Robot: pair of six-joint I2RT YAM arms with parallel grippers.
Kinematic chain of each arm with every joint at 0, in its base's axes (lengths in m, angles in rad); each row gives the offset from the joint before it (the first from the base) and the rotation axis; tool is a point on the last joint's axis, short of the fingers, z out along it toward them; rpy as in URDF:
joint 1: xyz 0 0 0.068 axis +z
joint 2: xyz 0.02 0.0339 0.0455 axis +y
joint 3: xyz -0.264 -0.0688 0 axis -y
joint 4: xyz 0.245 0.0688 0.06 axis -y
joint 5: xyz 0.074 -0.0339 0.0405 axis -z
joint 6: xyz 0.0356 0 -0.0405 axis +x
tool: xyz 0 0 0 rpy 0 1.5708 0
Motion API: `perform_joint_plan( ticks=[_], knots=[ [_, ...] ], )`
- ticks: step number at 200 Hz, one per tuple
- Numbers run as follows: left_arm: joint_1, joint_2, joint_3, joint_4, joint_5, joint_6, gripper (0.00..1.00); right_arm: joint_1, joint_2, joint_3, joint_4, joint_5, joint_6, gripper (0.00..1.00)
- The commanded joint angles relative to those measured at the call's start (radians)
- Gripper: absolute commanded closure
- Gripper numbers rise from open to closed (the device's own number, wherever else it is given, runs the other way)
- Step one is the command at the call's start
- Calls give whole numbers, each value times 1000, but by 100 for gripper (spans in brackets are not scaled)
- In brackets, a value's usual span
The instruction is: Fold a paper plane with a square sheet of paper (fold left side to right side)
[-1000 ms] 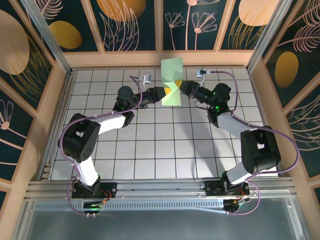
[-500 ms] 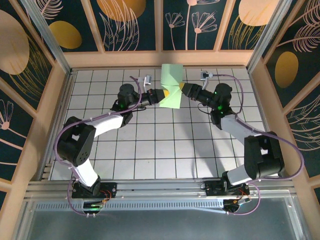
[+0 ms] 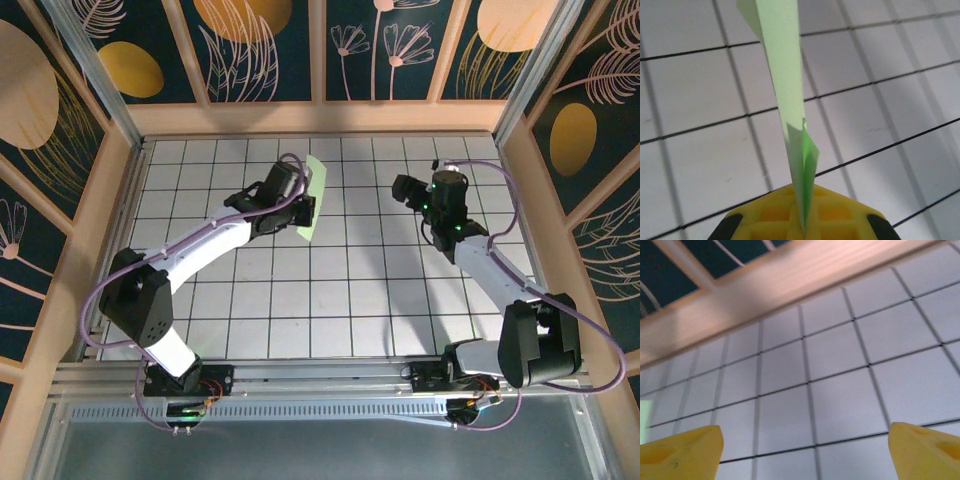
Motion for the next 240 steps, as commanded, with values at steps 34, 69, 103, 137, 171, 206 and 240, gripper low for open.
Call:
perform_joint_plan(
  ticks=[34,69,103,137,171,206,240],
  knots=[
    [-170,246,218,-538,-594,-114,100,-37,-19,-61,24,88,13,6],
    [-229,396,301,-638,-665,-234,100,-67,-21,-88,43,52,6,5],
    [-255,505,354,-661,-666,-286,100,-107,-20,-109,59,-10,6,6],
    [-258,547,373,-592,-547,-285,100,-128,-8,-119,70,-48,8,5],
    [-256,548,364,-459,-367,-290,86,-135,3,-118,72,-75,9,5],
    [-242,564,388,-383,-255,-290,74,-138,14,-111,63,-100,0,6],
    [-205,530,368,-300,-158,-283,60,-139,17,-108,41,-117,-14,6]
  ],
)
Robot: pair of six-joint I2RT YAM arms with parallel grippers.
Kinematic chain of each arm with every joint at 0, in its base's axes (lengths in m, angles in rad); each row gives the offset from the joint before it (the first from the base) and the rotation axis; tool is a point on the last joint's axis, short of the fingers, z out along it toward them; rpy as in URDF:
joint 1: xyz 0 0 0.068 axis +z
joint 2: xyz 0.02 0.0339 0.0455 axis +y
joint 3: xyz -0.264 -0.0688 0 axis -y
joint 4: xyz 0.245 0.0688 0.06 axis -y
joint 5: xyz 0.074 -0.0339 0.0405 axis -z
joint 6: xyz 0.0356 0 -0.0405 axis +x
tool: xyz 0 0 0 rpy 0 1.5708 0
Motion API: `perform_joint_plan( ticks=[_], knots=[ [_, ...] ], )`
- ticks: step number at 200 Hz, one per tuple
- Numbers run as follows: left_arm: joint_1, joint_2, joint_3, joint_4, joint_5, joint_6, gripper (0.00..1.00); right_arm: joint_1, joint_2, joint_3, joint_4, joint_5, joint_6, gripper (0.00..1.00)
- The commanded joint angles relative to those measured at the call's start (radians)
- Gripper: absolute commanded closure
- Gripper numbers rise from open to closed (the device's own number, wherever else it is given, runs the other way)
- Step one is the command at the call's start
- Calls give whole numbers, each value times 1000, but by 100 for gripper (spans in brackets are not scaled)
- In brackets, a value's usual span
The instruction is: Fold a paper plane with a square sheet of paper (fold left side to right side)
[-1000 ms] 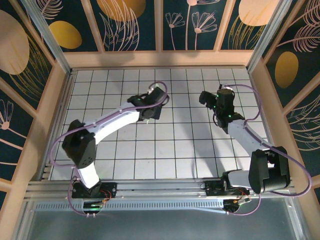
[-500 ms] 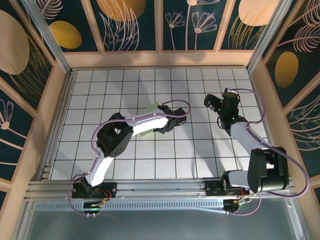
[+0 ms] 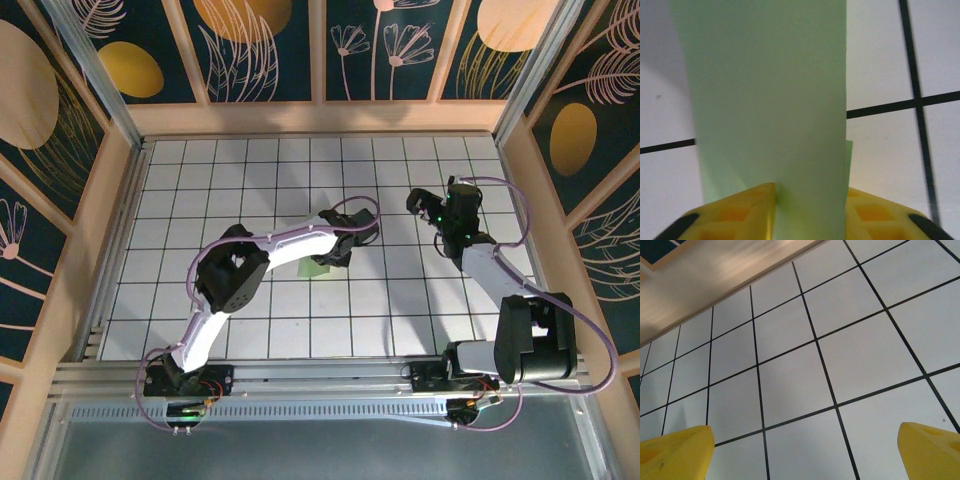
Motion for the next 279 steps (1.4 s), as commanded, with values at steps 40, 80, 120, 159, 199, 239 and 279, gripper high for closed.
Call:
perform_joint_plan(
  ticks=[40,80,120,159,199,239,279],
  knots=[
    [96,-88,-62,266,307,2,44,-10,17,14,-37,-71,-35,6],
    [170,-179,-161,452,468,10,37,-11,31,41,-82,-177,-46,10],
    [280,-316,-331,666,566,11,38,1,94,80,-99,-448,4,35],
    [396,-459,-535,883,625,-9,38,101,219,85,-27,-631,110,64],
    [465,-601,-734,1057,609,-21,38,246,371,101,78,-656,207,96],
    [495,-711,-877,1159,557,-13,14,307,488,148,141,-646,256,100],
    [506,-764,-938,1180,542,11,1,335,565,203,136,-624,252,100]
  ],
)
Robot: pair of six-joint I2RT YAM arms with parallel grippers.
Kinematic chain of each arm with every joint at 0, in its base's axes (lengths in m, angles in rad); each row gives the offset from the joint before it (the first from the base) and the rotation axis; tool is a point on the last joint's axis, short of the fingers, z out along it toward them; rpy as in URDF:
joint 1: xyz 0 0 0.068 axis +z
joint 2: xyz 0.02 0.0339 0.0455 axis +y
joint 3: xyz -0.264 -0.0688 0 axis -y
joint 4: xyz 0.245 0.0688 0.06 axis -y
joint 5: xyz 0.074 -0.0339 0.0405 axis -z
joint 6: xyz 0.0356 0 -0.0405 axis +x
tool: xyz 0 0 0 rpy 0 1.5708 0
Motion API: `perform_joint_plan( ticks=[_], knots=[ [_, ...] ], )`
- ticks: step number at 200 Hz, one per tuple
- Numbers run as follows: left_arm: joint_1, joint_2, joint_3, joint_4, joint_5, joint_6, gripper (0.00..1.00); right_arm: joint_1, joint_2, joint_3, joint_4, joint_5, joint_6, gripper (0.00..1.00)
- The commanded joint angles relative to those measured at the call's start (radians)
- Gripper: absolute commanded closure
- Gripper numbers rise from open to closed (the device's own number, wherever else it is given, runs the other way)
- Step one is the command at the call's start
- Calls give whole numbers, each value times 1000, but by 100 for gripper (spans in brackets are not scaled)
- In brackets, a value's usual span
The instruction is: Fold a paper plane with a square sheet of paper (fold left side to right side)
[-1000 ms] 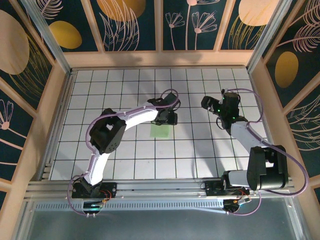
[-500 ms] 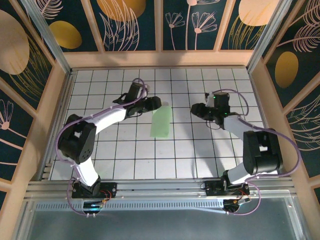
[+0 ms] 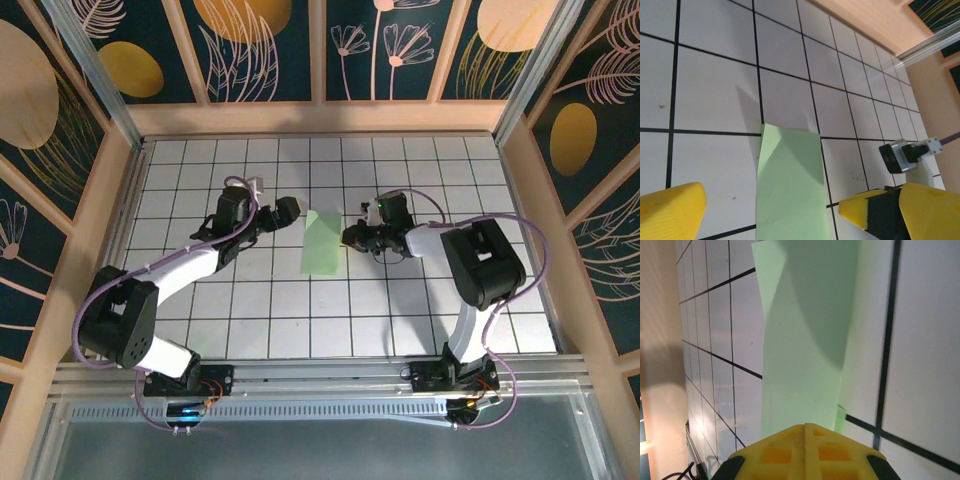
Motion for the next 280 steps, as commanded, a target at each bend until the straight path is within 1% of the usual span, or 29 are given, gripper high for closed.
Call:
perform_joint_plan(
  ticks=[1,41,53,68,84,99,111,129,140,152,162,206,240,256,280],
  knots=[
    [10,-35,-31,76,-16,21,1,17,39,44,34,6,14,100],
    [13,-24,-65,95,25,13,1,20,92,79,16,20,2,100],
    [13,-11,-58,85,50,22,4,21,101,87,0,31,-6,100],
    [13,15,-45,67,87,31,14,20,116,95,-25,44,-21,100],
    [13,53,-20,35,124,35,28,20,138,117,-72,54,-49,100],
    [12,94,2,4,159,39,42,19,153,144,-149,95,-89,100],
    [13,122,11,-9,182,39,50,20,159,161,-202,133,-125,100],
    [13,165,22,-20,218,31,57,19,172,191,-265,173,-176,100],
    [13,202,50,-62,245,36,61,19,180,206,-281,188,-197,100],
    [11,233,79,-102,275,41,62,17,187,222,-296,203,-211,100],
    [10,288,96,-122,294,43,66,17,194,235,-305,210,-220,100],
    [-2,353,141,-163,299,47,65,20,200,253,-320,224,-233,100],
    [-20,407,186,-200,303,69,61,20,199,249,-305,210,-231,100],
    [-26,420,224,-212,290,76,61,19,196,252,-304,212,-231,100],
    [-31,438,250,-252,237,91,60,20,193,252,-305,215,-233,100]
  ],
)
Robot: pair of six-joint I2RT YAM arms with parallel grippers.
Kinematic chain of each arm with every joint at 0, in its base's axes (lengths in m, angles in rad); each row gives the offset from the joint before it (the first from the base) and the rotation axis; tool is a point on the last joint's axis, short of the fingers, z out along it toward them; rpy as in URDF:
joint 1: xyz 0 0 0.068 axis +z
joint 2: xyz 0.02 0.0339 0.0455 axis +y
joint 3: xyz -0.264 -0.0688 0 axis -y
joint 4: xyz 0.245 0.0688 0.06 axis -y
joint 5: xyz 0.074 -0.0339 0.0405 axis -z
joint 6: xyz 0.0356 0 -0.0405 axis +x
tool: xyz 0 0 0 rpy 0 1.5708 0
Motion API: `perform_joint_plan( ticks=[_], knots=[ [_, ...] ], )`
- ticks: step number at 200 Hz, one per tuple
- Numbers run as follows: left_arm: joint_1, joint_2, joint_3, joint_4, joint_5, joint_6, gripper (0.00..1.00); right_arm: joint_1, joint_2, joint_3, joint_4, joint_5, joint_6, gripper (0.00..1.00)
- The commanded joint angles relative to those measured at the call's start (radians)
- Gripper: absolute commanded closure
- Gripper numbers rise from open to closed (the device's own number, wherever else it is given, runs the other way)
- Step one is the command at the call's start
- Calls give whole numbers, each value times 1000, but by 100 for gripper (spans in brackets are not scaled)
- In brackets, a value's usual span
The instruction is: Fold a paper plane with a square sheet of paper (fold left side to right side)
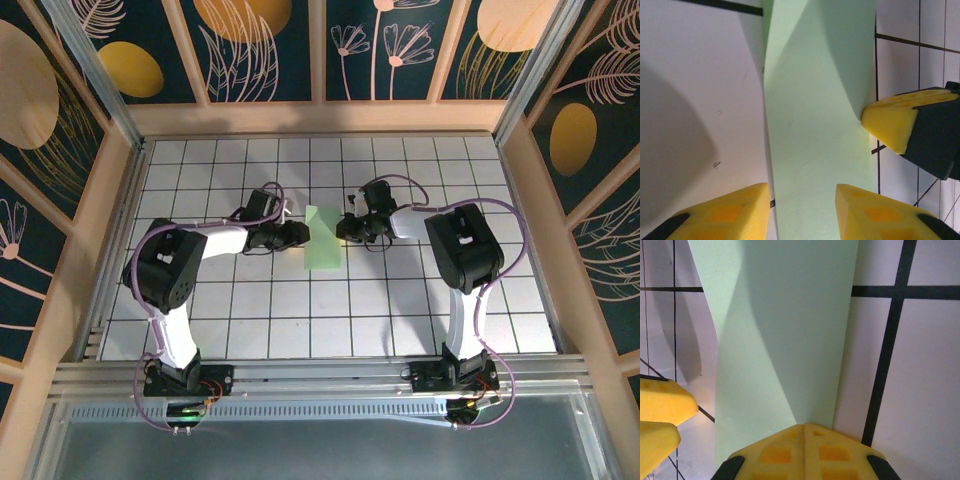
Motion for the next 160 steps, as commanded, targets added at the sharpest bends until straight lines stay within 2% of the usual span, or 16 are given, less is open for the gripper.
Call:
perform_joint_plan(
  ticks=[1,160],
  knots=[
    [-8,26,42,-67,-37,39,60,-6,33,1,-52,76,-19,100],
    [-55,105,103,-92,-1,41,62,-6,32,-8,-50,81,-19,100]
  ],
)
